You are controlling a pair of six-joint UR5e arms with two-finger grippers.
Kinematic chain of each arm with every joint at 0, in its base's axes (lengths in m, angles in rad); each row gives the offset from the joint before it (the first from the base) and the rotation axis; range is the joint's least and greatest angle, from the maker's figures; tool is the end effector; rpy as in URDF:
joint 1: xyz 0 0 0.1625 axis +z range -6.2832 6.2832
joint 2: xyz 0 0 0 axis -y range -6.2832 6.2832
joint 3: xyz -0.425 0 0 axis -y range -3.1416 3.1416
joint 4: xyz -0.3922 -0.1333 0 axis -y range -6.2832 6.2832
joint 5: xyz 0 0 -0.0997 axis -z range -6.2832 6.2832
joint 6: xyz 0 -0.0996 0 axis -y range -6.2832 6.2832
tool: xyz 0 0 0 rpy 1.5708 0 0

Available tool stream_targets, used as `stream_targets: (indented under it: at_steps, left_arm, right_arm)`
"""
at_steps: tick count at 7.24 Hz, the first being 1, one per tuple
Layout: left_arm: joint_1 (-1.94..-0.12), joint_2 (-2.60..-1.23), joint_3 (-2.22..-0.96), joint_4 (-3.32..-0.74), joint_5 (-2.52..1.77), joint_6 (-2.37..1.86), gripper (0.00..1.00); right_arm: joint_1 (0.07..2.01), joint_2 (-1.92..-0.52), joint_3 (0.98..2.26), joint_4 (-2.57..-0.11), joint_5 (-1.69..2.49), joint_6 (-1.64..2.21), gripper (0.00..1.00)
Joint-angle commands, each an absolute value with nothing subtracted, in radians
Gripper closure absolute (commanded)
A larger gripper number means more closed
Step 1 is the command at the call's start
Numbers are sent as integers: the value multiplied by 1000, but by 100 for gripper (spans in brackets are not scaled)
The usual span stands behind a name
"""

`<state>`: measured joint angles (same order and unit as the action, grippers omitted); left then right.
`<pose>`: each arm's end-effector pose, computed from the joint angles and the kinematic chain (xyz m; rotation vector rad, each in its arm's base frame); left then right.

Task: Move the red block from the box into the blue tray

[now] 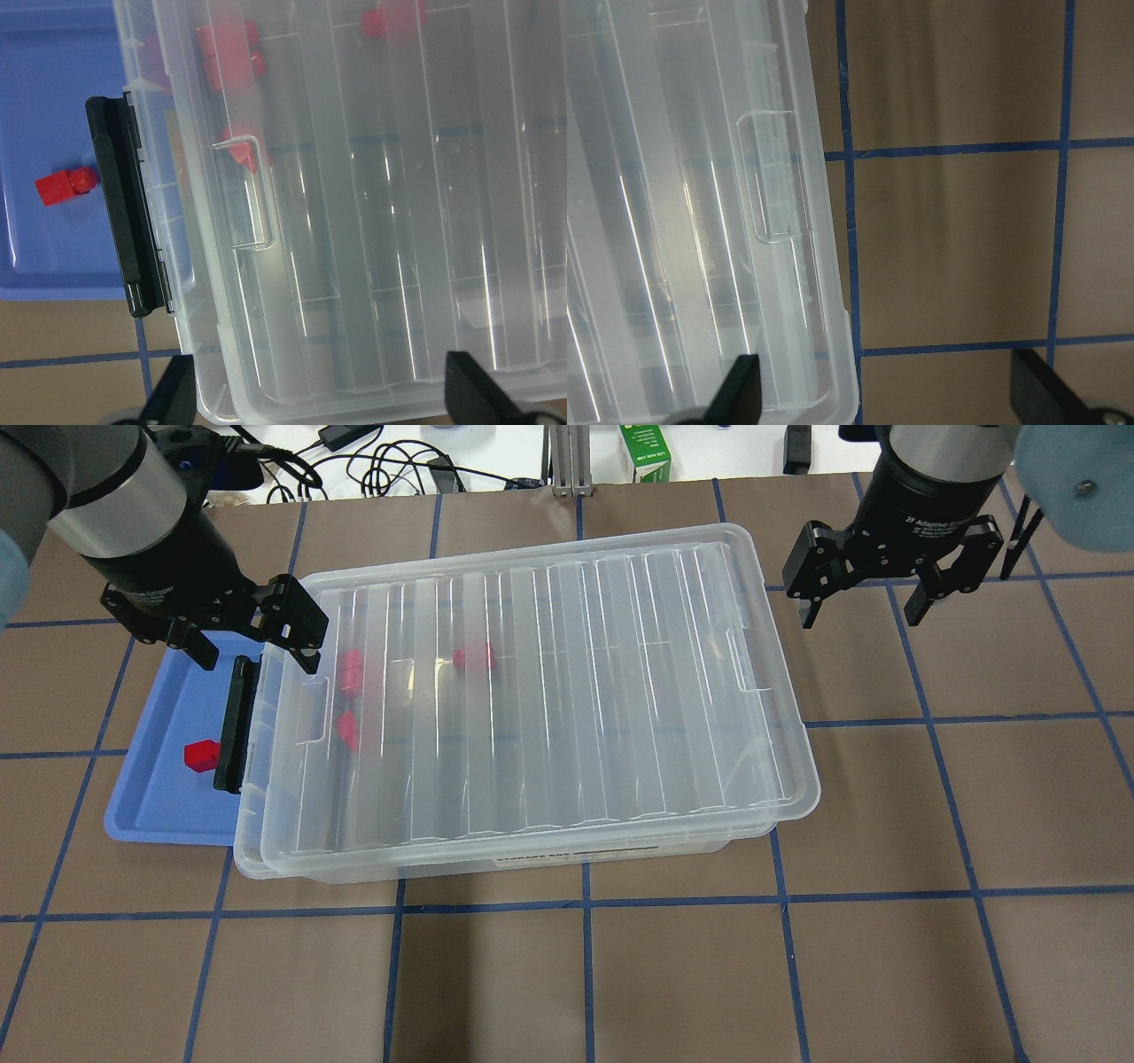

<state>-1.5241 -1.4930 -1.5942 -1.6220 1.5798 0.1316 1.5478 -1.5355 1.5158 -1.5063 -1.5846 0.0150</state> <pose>-0.1109 -0.4643 0.5083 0.1329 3.1295 -0.0037 0.1203 -0.5052 0.4910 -0.0589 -3.1266 -0.0701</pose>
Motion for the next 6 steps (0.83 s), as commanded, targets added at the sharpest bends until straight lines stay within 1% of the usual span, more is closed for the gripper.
stream_targets:
  at_steps: [1,6]
  left_arm:
    - [-1522,-1488,-1592,-1634,1577,135,0]
    - [-1528,-1480,-1600,-1634,1574,138,0]
  right_arm:
    - [1548,-1536,1516,-1508,-1585,14,0]
    - [1548,-1540,1516,-1508,-1586,11,0]
